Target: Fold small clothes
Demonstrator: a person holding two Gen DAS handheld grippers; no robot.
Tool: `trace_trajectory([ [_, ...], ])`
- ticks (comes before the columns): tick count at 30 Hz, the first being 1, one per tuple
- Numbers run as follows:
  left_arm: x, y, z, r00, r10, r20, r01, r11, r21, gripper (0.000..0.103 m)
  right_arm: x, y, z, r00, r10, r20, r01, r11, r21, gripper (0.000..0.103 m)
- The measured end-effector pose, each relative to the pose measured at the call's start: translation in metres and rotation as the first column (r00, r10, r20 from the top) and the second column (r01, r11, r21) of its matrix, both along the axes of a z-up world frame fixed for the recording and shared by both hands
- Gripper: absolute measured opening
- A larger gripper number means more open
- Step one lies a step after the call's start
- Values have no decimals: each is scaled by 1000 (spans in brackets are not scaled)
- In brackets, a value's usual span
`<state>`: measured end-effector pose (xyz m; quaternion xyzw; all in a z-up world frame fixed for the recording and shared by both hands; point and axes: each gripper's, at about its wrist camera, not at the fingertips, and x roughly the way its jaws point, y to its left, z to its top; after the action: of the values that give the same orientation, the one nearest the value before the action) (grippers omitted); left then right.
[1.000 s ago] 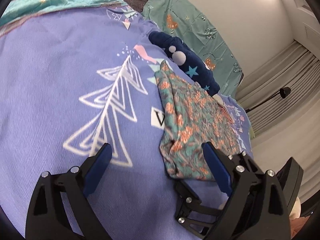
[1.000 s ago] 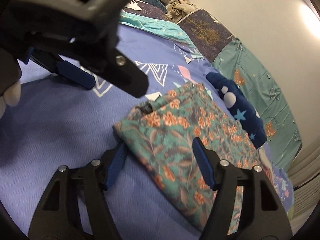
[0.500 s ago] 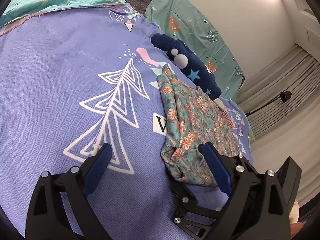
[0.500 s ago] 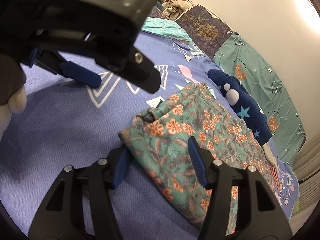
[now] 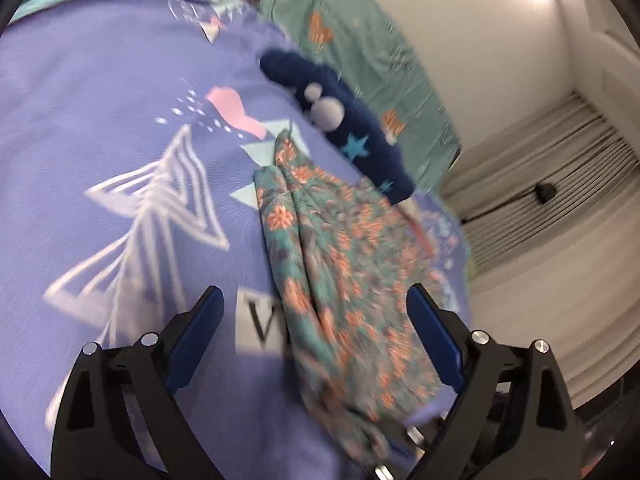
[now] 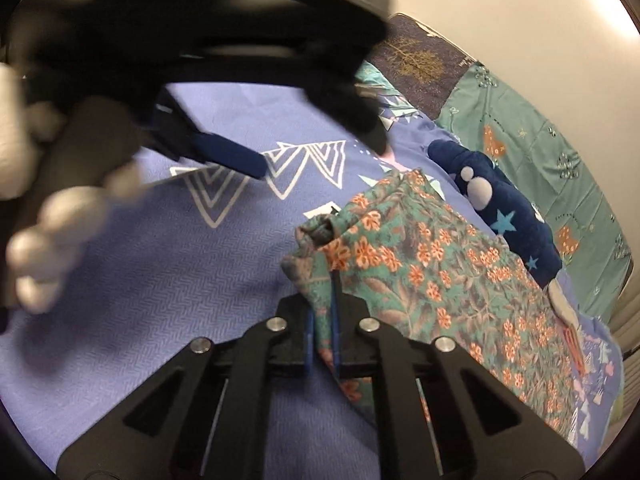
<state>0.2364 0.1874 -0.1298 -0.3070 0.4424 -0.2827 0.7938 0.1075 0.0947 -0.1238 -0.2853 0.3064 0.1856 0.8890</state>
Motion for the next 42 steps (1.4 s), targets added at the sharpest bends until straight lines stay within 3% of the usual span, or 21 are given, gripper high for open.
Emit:
trace_trajectory([
  [4,38,-19,-6,1000,-14,-6,15,999,33,92,-1,-6,8,1000,-24,-8,24,999,40,6],
  [6,49,-22,-6,1000,-15,-8,16,999,31,79,0,-8,10,1000,-27,-11,27,999,45,6],
  [7,57,-24,-8,1000,-14,-11,14,999,45,63,1,-8,9,1000,-26,-14,27,999,44,6],
  [8,62,-25,-10,1000,-16,-19,17,999,48,36,1,-7,9,1000,-26,-16,26,999,43,6],
  [9,68,-26,-15,999,-26,-48,28,999,35,22,2,-6,7,1000,-25,-19,26,999,37,6],
  [10,71,-26,-19,997,-29,-73,31,999,21,15,2,-3,5,999,-24,-22,24,999,27,6],
  [11,74,-26,-25,995,-24,-98,24,1000,1,14,3,0,1,999,-24,-23,24,1000,5,10],
  [14,77,-29,-22,996,-22,-87,23,1000,9,12,7,9,-13,999,-46,-10,45,996,-81,46],
  [16,77,-31,-17,996,-20,-84,22,1000,19,11,8,14,-17,999,-36,26,39,993,-116,46],
  [17,77,-32,-12,997,-19,-76,21,1000,22,10,9,15,-16,999,-35,35,39,992,-121,42],
  [18,76,-34,-5,998,-20,-61,22,999,23,10,10,13,-15,999,-33,28,36,993,-108,18],
  [19,74,-36,4,999,-23,-42,24,999,25,10,12,9,-13,999,-38,14,39,995,-87,2],
  [21,72,-42,19,999,-31,-11,32,999,30,9,11,-8,4,998,-59,15,59,998,17,3],
  [26,68,-81,63,994,-73,80,70,997,42,9,-1,-51,51,985,-139,98,121,977,173,3],
  [31,60,-145,96,978,-149,145,140,987,75,9,-5,-112,83,967,-244,78,209,927,311,4],
  [36,56,-215,109,961,-213,175,192,973,128,9,-12,-178,96,943,-331,38,286,864,414,4],
  [42,54,-307,98,936,-314,159,286,942,177,9,-21,-255,91,914,-402,-50,371,781,501,4],
])
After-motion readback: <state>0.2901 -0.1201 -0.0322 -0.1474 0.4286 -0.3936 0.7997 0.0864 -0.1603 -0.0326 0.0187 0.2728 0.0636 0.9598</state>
